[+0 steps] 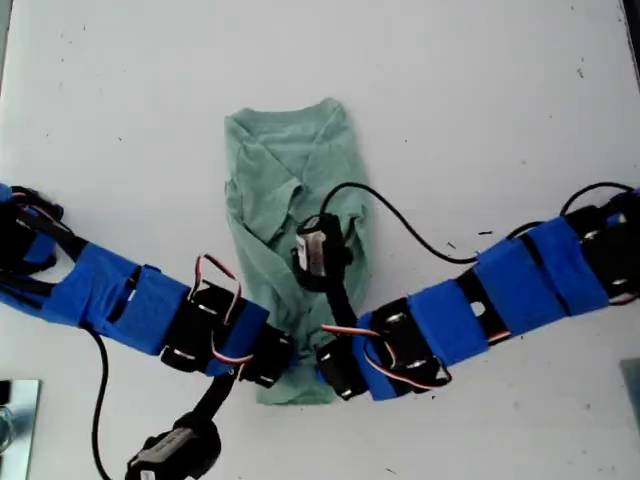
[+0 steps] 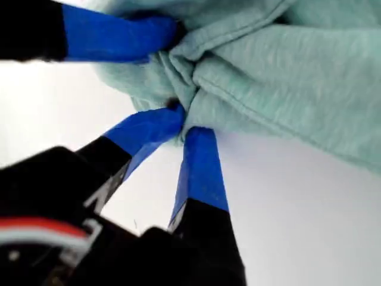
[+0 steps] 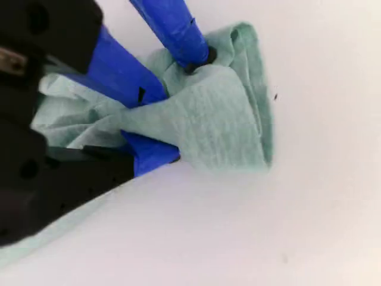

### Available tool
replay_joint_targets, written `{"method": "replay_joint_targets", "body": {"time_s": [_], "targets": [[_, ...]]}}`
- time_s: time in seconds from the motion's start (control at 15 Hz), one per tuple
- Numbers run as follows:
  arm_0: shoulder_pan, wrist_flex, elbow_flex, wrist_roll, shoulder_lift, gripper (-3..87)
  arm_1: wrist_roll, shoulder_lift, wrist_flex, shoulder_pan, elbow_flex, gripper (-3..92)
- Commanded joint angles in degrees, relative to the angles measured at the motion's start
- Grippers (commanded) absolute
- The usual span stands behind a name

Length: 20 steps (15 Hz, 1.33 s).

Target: Fold t shirt

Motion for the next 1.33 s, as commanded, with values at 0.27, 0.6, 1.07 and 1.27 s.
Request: {"method": "replay_joint_targets", "body": {"time_s": [0.27,0.6,1.07,1.27], "targets": [[3.3,-8.6,-2.8,4.8,12.0,-0.2,-4.7,27.4,6.5,-5.4,5.9,1.3],[-0.4,-4.9,0.2,4.4,17.9,-0.2,-11.3,33.9,5.6,3.1,12.7,1.3],[-30.0,-1.3,23.0,17.9,37.9,-0.2,-34.9,32.3,-3.8,32.3,16.3,1.3],[-35.1,-1.4,27.1,23.0,48.3,28.9,-35.1,34.5,-1.4,38.3,15.6,33.0]]}}
